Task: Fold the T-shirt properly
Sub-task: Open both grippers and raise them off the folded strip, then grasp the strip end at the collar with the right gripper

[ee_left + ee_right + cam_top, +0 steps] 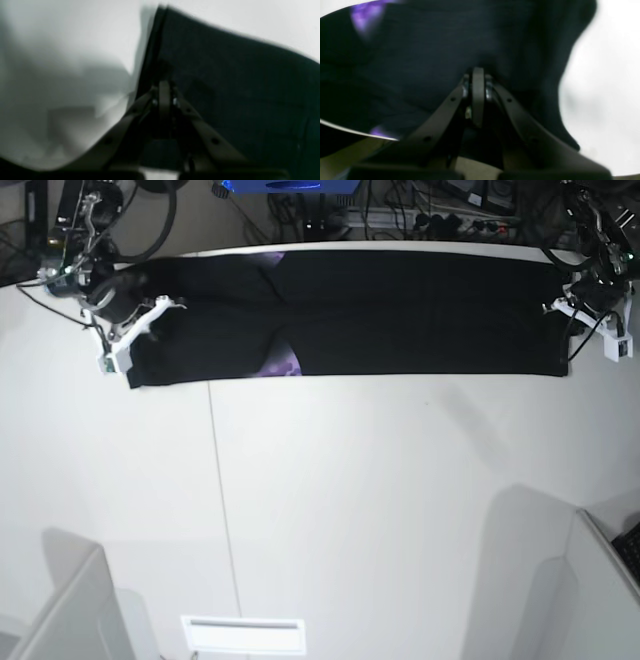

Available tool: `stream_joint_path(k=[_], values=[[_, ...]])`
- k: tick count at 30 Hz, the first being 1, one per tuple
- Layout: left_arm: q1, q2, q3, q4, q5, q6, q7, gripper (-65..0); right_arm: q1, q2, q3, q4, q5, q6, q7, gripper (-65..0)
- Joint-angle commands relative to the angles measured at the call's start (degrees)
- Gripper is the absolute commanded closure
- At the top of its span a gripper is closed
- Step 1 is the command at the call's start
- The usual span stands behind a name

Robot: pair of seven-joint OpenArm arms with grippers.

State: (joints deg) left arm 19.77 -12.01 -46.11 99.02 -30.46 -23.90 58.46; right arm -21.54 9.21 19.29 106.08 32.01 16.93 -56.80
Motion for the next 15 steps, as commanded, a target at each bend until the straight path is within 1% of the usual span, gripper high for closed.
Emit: stream_joint_path(k=[1,3,5,6,10,12,15], values=[[-0.12,-0.25,0.70,-0.17,2.55,0.03,-1.18,0.0,0.92,0.24,0.10,-0.54,-0.49,0.26,0.75,0.0],[-1.09,-0.08,3.43,-2.19,5.62,0.03,-1.18,0.0,1.98,0.06,0.01,-3.18,-2.16,0.26,0.75,0.0],[-2.41,0.10,5.18,-4.74,8.00,0.03,-1.18,0.0,3.30,-0.82,0.01,-5.99,-3.13,0.35,0.75,0.0],[-2.93,0.10,5.54,-6.06,8.79,0.03,-1.18,0.0,3.91,-0.91,0.01,-7.23,-3.13,0.35,1.02,0.0],[-6.19,0.10,5.80,-9.84,10.99,0.03,-1.18,0.0,6.46,-0.55,0.01,-12.50,-3.57,0.26,5.06,0.0],[-8.21,0.01,5.80,-11.59,12.04,0.03,-1.18,0.0,8.40,-0.47,0.36,-15.23,-3.57,0.26,5.67,0.0],[-10.93,-0.08,5.80,-13.26,13.89,0.03,-1.18,0.0,11.21,0.68,0.45,-18.39,-3.57,0.26,5.85,0.0]])
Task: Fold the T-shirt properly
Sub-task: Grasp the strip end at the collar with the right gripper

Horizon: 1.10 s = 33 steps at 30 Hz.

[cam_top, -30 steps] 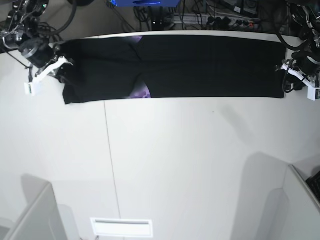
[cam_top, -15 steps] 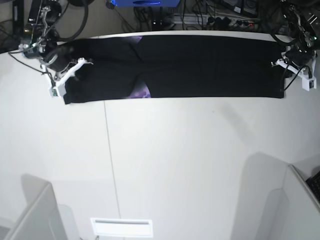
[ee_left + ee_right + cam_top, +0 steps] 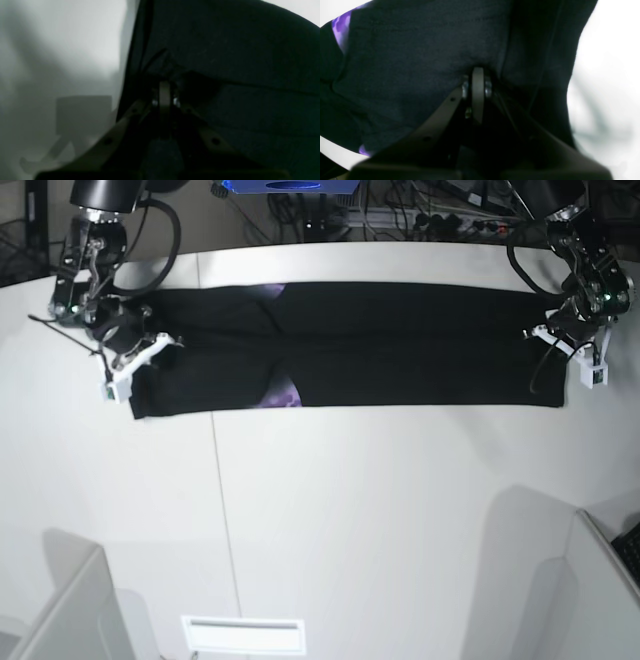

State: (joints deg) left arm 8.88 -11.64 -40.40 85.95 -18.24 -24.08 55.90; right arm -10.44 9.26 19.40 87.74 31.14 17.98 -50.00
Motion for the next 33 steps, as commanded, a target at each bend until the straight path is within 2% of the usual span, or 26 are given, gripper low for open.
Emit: stream_joint_path(k=[1,11,13,17,21,24,29,33], values=[[-0.84,-0.45,0.09,-0.55,2.20,0.21,1.38,0.0,1.16,0.90,0.34,-0.84,-2.70,-0.79,-0.95,0.0],[-11.57,-0.54,0.18,-5.29,3.34,0.30,1.73,0.0,11.98,0.99,-0.10,-6.29,-2.70,-0.88,-1.39,0.0],[-11.83,-0.62,-0.08,-2.92,2.99,0.30,2.43,0.0,12.33,0.72,-0.10,-3.74,-2.52,-0.88,-1.56,0.0],[-13.59,-1.86,-0.43,5.34,2.11,0.30,7.79,0.0,12.59,0.55,-0.10,5.49,-2.17,-0.79,-6.75,0.0],[-14.03,-3.97,-2.63,13.96,-3.69,0.21,13.68,0.0,10.74,-1.04,0.60,13.57,-2.17,-0.61,-7.28,0.0],[-12.45,-5.28,-6.94,15.28,-9.41,0.12,15.79,0.0,7.05,-2.09,2.80,18.15,-2.17,-0.53,-7.19,0.0],[-6.56,-6.69,-10.89,16.60,-14.33,0.12,14.21,0.0,0.02,-4.29,4.12,23.16,-2.17,-0.53,-2.97,0.0],[-1.90,-6.52,-12.83,16.33,-15.91,0.12,9.73,-1.0,-5.08,-5.87,3.77,24.83,-1.73,-0.53,-1.74,0.0]])
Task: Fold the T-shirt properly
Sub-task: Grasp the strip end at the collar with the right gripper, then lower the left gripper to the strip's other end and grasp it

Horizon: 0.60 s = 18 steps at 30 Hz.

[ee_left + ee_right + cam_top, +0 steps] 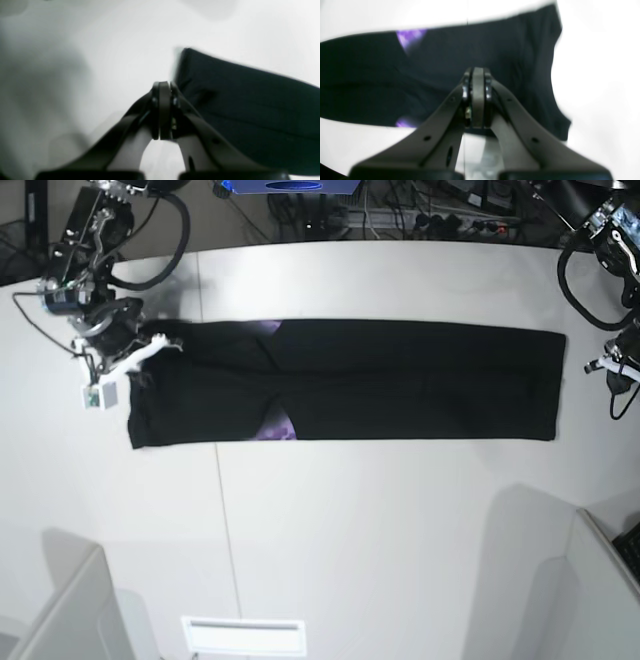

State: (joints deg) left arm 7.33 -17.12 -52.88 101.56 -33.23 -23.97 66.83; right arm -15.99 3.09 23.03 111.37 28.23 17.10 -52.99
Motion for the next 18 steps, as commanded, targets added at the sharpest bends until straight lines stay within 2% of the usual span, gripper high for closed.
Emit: stream_joint_path(k=[1,6,8,11,17,18], values=[[0.27,-1.03,-0.26,0.29,-1.01,0.01,-2.08,-8.4,-0.32,0.12,0.14,1.29,1.18,0.35,1.26,0.0],[0.36,-0.94,0.09,-5.43,-1.18,-0.08,-6.04,-52.3,-2.61,-0.06,0.14,1.11,1.18,0.44,1.26,0.0],[-0.70,-0.94,0.62,-9.03,-3.03,-0.08,-7.79,-63.7,-2.87,-0.06,0.14,1.02,1.18,0.44,1.26,0.0],[-1.66,-1.12,2.73,-15.01,-5.76,-0.08,-9.90,-65.0,-2.87,-0.06,0.14,1.02,1.18,0.44,1.26,0.0],[-5.00,-1.12,9.94,-24.24,-5.93,-0.08,-13.16,-65.0,-2.96,-0.06,0.14,1.11,1.18,0.44,1.26,0.0],[-5.79,-1.12,10.82,-25.38,-5.93,-0.08,-13.86,-63.4,-3.04,-0.06,0.14,1.11,1.18,0.44,1.26,0.0]])
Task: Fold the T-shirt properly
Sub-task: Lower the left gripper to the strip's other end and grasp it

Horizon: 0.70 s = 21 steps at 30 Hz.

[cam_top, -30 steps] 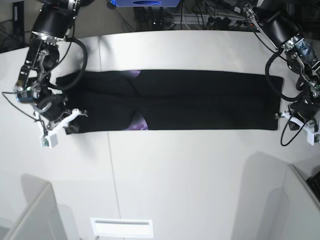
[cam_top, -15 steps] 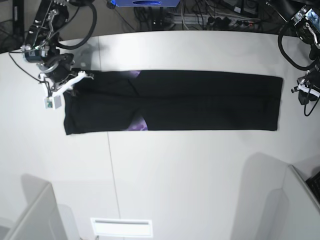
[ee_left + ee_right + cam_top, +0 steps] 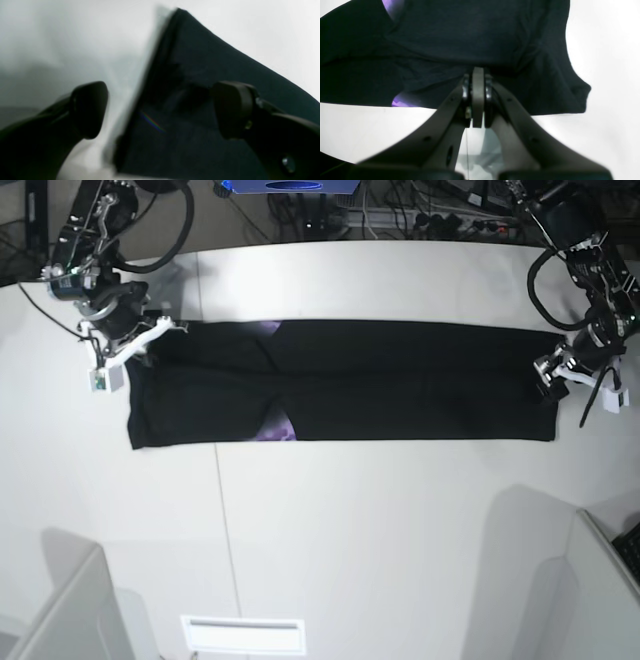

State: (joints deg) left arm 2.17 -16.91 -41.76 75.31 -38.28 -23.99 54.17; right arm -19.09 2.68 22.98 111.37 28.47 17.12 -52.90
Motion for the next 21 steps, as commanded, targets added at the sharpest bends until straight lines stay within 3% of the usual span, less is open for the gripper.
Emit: stream_joint_path(k=[1,4,7,9,13,21], values=[[-1.08,-1.34,0.31,-0.45,-0.88,-0.06,-1.56,-61.5,0.06,0.36,0.18,1.20,0.94,0.41,1.17,0.0],[-2.04,-1.34,2.07,-3.79,-0.88,-0.06,-1.64,-55.8,-0.03,0.36,0.18,1.20,0.94,0.41,1.17,0.0],[-2.13,-1.42,3.56,-4.85,-0.88,-0.06,-1.64,-45.3,-0.03,0.36,0.18,1.29,0.94,0.41,1.17,0.0],[-2.04,-1.42,3.65,-4.93,-0.79,-0.06,-1.64,-33.6,-0.03,0.36,0.18,1.29,0.94,0.41,1.17,0.0],[-1.87,-1.51,3.12,-5.02,-0.79,-0.06,-1.73,-2.0,-0.03,0.36,0.18,1.29,0.94,0.41,1.17,0.0],[-2.13,-5.91,2.86,-6.17,-0.79,-0.06,-1.82,0.0,-0.03,0.36,0.27,1.29,0.94,0.41,1.17,0.0]])
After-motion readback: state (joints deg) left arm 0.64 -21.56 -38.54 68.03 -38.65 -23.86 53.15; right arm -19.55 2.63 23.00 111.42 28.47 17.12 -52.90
